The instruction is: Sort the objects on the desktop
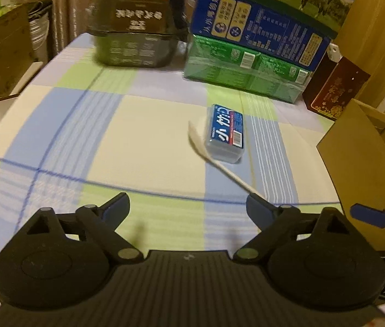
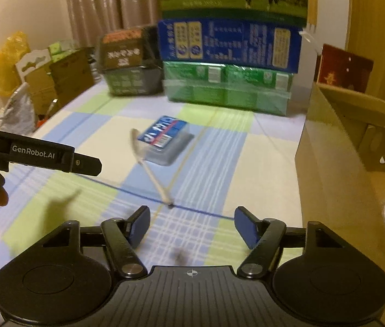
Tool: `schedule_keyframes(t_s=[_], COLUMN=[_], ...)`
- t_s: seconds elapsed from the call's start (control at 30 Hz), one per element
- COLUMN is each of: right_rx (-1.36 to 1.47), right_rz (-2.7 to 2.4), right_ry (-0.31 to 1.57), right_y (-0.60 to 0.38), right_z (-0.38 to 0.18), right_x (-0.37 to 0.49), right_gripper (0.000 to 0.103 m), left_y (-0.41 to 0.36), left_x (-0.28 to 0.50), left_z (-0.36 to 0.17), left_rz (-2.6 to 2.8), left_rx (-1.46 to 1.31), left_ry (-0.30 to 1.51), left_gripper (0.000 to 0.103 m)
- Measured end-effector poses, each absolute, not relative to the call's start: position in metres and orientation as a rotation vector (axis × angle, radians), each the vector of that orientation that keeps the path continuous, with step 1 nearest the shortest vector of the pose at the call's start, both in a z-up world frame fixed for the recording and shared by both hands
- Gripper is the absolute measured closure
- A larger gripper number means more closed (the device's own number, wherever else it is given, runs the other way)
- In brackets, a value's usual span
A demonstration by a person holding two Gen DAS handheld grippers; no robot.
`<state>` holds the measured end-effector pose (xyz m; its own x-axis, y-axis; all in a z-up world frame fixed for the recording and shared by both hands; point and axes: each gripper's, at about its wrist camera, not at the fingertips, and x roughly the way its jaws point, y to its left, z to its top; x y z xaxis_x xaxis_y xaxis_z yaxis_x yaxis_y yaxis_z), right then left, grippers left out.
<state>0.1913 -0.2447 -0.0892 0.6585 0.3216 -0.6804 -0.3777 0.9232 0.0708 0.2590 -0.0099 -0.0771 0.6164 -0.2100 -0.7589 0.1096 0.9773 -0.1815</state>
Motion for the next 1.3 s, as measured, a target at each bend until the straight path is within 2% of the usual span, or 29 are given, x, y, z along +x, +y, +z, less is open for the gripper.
schedule_keyframes(t_s=[0.3,0.37,0.53,0.6,0.67,0.73,0.77,1.07,1.2,1.3], right_rx=[-0.09,-0.089,-0.09,-0.085,-0.08,-0.076,-0.074,-0.077,-0.092,-0.098], right_rz=[0.337,0.332,0.331,0.335,0.338,0.348,0.355,0.443,0.451,0.45], right_ry=[0.753,0.756,0.767,0.764,0.755,0.746,0.743,0.703,0.7,0.714], right_y=[-0.248,-0.249,-0.25,-0.25,-0.249,-0.245,-0.242,-0.198,-0.179,-0.168], right_z=[-0.109,-0.112,-0.118,-0.118,-0.116,-0.115,-0.114,-0.112,-0.117,-0.123], right_x=[0.221,0.224,0.228,0.229,0.23,0.232,0.233,0.259,0.277,0.291], right_gripper=[0.041,0.041,0.041,0.041,0.041,0.041,0.041,0.04,0.03,0.029], left_y=[-0.043,-0.051,-0.062,-0.062,-0.056,-0.046,-0.04,0.007,0.017,0.023], left_x=[0.305,0.313,0.325,0.325,0.324,0.321,0.319,0.3,0.299,0.299], left_z=[-0.109,-0.114,-0.128,-0.128,-0.128,-0.128,-0.127,-0.123,-0.123,-0.123], left_rz=[-0.251,-0.251,-0.257,-0.255,-0.255,-0.25,-0.248,-0.217,-0.232,-0.242], left_rx=[-0.113,-0.093,-0.058,-0.024,-0.025,-0.013,-0.009,0.016,-0.02,-0.038], left_ry=[0.883,0.89,0.901,0.888,0.891,0.9,0.901,0.888,0.876,0.868], left_gripper=[0.023,0.031,0.042,0.054,0.081,0.095,0.098,0.1,0.1,0.1])
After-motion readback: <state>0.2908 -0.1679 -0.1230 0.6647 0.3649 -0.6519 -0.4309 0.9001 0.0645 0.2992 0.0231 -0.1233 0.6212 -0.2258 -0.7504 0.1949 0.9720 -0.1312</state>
